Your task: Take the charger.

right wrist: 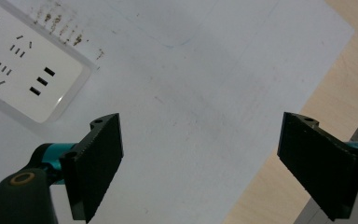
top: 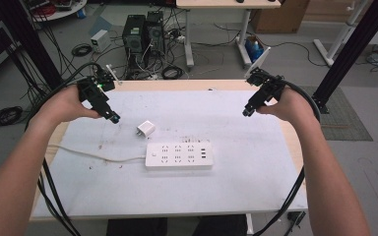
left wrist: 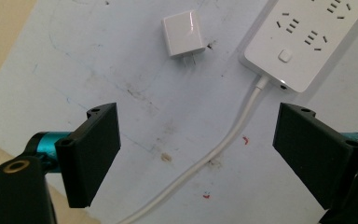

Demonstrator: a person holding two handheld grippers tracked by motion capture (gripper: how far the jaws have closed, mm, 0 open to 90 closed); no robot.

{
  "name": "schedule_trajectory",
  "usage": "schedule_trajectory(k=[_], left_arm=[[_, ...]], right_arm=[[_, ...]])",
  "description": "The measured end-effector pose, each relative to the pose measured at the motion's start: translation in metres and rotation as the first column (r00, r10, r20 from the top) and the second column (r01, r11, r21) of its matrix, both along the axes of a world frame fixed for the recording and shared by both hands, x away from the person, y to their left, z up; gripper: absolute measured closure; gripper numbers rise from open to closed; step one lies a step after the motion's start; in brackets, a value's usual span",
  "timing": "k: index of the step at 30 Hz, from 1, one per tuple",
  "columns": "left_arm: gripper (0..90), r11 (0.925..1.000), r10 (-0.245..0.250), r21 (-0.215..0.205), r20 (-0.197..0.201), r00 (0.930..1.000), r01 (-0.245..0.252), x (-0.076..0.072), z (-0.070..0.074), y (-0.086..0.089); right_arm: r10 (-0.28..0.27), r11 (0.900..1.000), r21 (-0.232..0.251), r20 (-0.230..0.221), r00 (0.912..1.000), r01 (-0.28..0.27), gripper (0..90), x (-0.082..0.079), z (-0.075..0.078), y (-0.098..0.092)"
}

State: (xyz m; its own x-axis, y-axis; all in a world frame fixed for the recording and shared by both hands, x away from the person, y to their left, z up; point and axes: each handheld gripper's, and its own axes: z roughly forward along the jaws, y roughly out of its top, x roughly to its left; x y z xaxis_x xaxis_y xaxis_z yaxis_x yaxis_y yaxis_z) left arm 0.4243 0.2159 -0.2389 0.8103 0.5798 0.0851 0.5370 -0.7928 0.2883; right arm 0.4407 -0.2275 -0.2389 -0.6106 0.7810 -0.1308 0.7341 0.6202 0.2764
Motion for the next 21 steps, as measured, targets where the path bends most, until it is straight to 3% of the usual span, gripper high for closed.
schedule_trajectory(k=[11,21], left_arm=[[15.0,1.0,-0.002,-0.006,0.017,0.9999,0.002,-0.001,0.0,-0.003],[15.0,0.9994,0.006,-0.035,-0.007,1.0,-0.007,0.008,-0.011,-0.007]], right_arm=[[0.001,1.0,0.013,0.024,0.9997,-0.001,13.6,-0.003,0.001,-0.003],[-0.002,1.0,0.017,0.016,0.9999,0.001,13.6,-0.002,-0.001,-0.002]])
